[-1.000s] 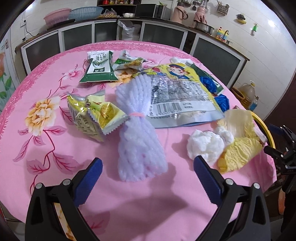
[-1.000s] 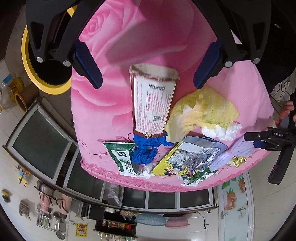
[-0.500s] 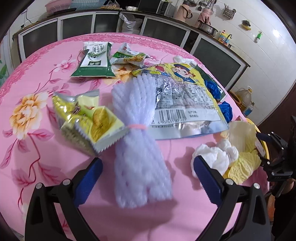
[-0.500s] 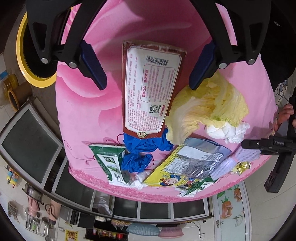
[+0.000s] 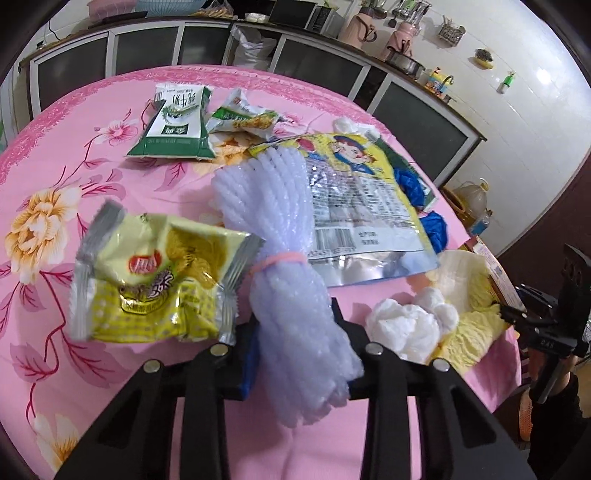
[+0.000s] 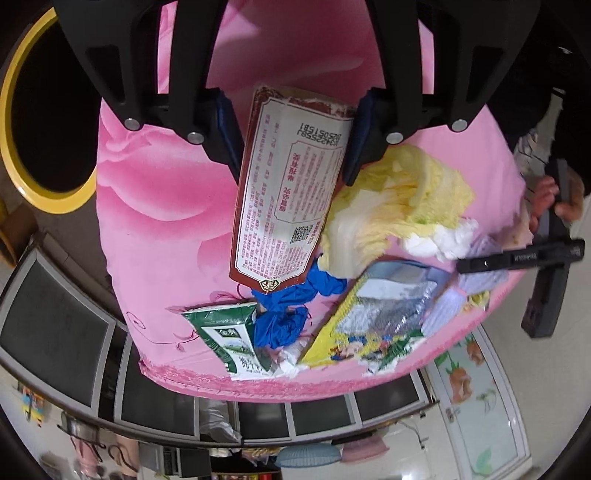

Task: Collect trash
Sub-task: 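Carry the mesh net and paper box over the yellow bin and release both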

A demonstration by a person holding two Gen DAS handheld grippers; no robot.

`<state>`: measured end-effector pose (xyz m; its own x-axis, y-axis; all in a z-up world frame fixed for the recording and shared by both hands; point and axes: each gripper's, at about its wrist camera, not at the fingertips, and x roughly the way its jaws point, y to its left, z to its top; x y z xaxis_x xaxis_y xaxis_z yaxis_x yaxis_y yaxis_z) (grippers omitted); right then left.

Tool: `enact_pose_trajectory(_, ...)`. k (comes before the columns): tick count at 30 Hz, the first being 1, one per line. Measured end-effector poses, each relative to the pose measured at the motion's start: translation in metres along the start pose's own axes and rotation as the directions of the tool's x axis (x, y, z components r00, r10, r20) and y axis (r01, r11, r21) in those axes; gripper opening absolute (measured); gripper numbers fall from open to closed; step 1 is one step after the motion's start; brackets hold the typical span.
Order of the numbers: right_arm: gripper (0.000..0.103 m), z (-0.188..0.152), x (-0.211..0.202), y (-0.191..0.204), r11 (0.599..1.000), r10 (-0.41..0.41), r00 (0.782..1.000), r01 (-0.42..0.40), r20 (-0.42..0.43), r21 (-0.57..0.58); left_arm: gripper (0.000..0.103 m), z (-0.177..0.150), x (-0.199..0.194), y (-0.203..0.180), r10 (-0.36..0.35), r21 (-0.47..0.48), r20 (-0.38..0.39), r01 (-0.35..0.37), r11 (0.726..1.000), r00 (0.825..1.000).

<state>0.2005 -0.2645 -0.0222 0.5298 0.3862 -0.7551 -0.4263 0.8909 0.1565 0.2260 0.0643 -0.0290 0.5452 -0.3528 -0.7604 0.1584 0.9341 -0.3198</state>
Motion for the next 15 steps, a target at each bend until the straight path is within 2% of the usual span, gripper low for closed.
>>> enact_pose_trajectory(5, 0.046, -0.002, -0.018, 0.002, 1.0, -0.023, 0.999, 0.022, 0.042, 0.006, 0.03, -0.005, -0.022, -0.013, -0.015, 0.051, 0.05, 0.012, 0.999, 0.999)
enact_pose_trajectory(8, 0.046, -0.002, -0.03, 0.002, 1.0, -0.024, 0.997, 0.023, 0.068, 0.015, 0.03, -0.007, -0.036, -0.017, -0.04, 0.052, 0.066, 0.036, 0.998, 0.997)
enact_pose_trajectory(15, 0.046, -0.01, -0.054, 0.001, 0.998, -0.041, 0.992, 0.036, 0.118, 0.047, 0.03, -0.012, -0.065, -0.027, -0.051, 0.07, 0.108, 0.043, 0.997, 0.993)
